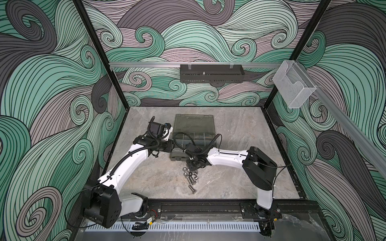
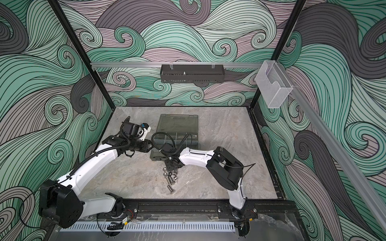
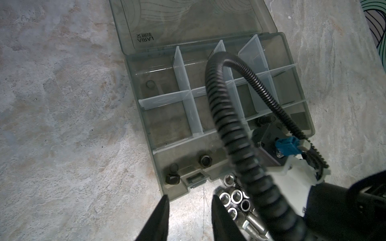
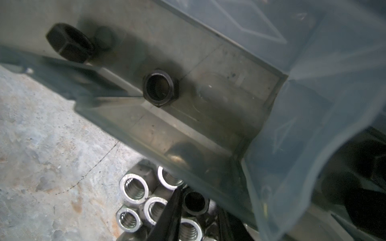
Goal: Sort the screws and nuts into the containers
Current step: 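Lower the right gripper onto a black nut in the pile and close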
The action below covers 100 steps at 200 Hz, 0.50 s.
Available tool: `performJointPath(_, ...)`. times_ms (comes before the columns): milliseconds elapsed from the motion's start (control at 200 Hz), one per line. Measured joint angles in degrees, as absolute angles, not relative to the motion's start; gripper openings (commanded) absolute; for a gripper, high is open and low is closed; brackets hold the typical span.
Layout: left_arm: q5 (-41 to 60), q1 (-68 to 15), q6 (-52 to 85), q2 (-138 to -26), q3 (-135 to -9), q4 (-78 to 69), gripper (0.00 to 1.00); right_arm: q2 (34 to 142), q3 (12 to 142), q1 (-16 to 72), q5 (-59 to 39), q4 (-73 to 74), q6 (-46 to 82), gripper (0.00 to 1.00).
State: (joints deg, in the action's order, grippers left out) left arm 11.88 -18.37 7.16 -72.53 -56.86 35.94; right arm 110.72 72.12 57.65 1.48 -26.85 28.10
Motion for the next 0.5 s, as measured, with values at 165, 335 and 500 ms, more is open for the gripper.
performJointPath(165, 11.9, -18.4, 7.2, -72.5, -56.9, 35.9, 0.38, 110.7, 72.2, 57.6, 1.5, -26.9, 28.1, 0.3)
performJointPath(335, 12.0, -18.4, 7.2, -72.5, -56.9, 35.9, 0.38, 110.9, 72.2, 57.7, 1.4, -26.8, 28.1, 0.3)
performJointPath(500, 12.0, -18.4, 7.2, -72.5, -56.9, 35.9, 0.38, 111.0, 72.3, 57.9, 1.5, -26.7, 28.2, 0.29)
